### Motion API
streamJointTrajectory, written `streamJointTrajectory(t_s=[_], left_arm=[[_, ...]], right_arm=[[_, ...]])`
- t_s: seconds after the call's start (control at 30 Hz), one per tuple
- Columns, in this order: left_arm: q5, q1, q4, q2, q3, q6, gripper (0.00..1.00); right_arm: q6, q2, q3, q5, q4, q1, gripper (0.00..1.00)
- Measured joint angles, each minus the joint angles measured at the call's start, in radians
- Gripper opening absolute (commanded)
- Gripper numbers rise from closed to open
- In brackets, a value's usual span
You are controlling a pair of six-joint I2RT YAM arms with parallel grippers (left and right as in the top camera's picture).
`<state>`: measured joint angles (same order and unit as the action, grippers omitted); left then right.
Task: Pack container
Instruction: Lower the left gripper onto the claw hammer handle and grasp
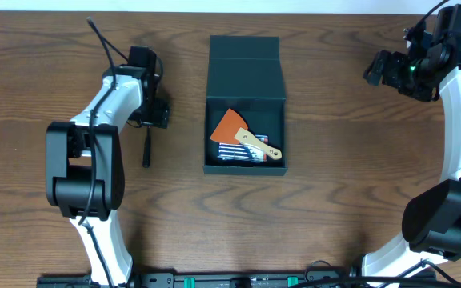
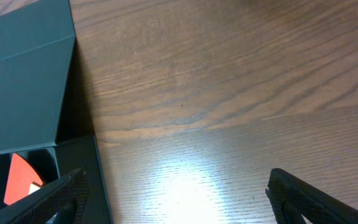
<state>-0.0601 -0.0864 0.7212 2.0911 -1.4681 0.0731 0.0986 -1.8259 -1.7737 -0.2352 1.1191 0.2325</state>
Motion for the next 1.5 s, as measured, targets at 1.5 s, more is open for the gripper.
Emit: streamJointTrajectory(t_s=[1.5], left_arm=[[0.124,0.027,-0.030,0.000,0.030,0.004,0.50]], right_arm=[[0.000,0.000,0.000,0.000,0.032,0.000,0.90]])
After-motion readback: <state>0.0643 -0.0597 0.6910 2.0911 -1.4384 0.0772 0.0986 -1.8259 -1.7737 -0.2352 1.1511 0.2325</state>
